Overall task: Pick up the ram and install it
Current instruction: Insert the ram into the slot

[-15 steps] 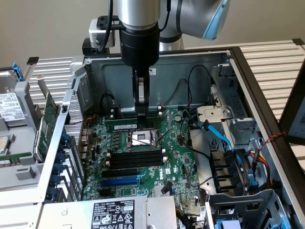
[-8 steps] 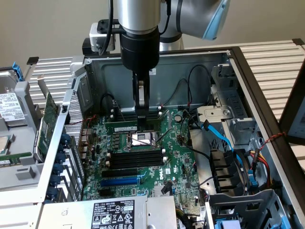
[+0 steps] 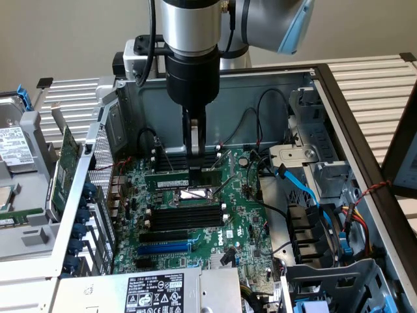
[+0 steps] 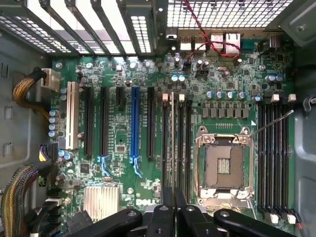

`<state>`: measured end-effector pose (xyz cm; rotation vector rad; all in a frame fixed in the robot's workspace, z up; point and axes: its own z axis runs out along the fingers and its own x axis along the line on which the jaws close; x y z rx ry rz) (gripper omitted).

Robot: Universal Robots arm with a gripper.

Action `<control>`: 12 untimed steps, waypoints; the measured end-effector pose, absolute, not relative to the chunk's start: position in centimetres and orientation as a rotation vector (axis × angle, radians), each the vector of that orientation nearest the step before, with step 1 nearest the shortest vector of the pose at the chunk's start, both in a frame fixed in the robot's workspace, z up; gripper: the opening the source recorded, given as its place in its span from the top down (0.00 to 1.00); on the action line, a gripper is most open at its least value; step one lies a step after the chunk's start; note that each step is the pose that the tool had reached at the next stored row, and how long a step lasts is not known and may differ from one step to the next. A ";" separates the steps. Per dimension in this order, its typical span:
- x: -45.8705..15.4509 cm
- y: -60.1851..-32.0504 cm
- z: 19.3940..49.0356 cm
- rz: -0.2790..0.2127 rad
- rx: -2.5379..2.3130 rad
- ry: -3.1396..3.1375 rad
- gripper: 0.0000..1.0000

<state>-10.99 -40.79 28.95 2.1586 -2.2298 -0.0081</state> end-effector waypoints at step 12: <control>-10.8 -40.4 28.5 -0.005 2.154 -2.232 0.88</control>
